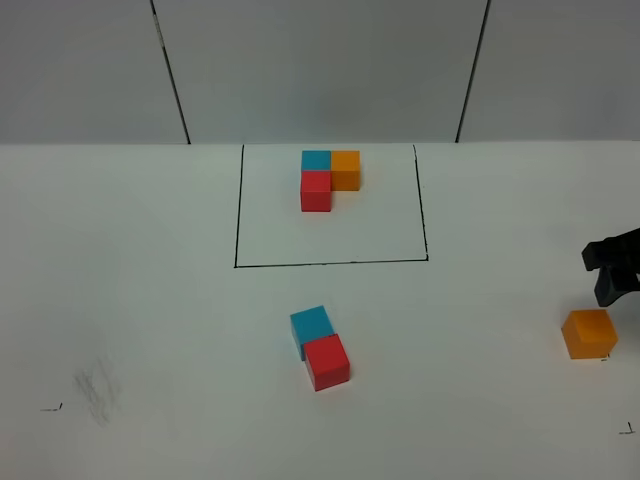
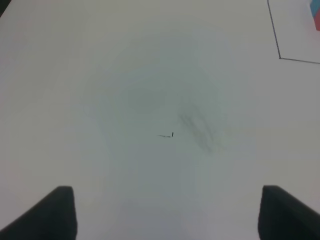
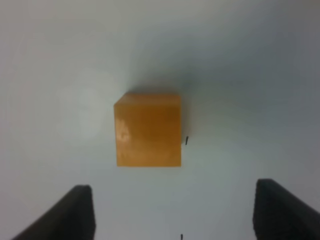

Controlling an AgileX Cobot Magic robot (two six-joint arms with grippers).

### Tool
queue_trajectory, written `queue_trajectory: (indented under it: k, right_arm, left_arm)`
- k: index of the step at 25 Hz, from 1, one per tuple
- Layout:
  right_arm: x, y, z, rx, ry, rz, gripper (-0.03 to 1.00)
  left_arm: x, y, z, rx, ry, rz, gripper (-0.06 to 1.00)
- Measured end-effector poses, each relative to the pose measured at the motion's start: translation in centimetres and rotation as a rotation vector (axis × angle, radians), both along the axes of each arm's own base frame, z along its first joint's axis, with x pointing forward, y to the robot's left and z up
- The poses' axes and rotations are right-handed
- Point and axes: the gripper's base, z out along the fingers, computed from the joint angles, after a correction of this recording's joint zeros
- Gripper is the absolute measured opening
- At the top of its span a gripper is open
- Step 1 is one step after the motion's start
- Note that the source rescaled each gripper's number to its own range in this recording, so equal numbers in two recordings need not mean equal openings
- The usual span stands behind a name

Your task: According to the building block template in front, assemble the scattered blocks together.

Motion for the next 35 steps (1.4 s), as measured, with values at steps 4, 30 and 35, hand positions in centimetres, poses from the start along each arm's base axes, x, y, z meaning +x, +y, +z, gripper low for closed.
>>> queue_trajectory:
  k: [4, 30, 35]
  right_arm:
    - [0.4, 0.3, -0.8, 0.038, 0.004, -0.011, 0.51]
    - [0.8, 0.9, -4.6, 0.062, 0.039, 0.009, 0.51]
    - [1.1, 1.1, -5.9, 0.069, 0.041, 0.018, 0.51]
  left_arm:
    - [0.0, 0.0, 0.0, 0.000, 0.000, 0.000, 1.00]
    - [0.0, 0.0, 0.0, 0.000, 0.000, 0.000, 1.00]
    - [0.0, 0.0, 0.0, 0.000, 0.000, 0.000, 1.00]
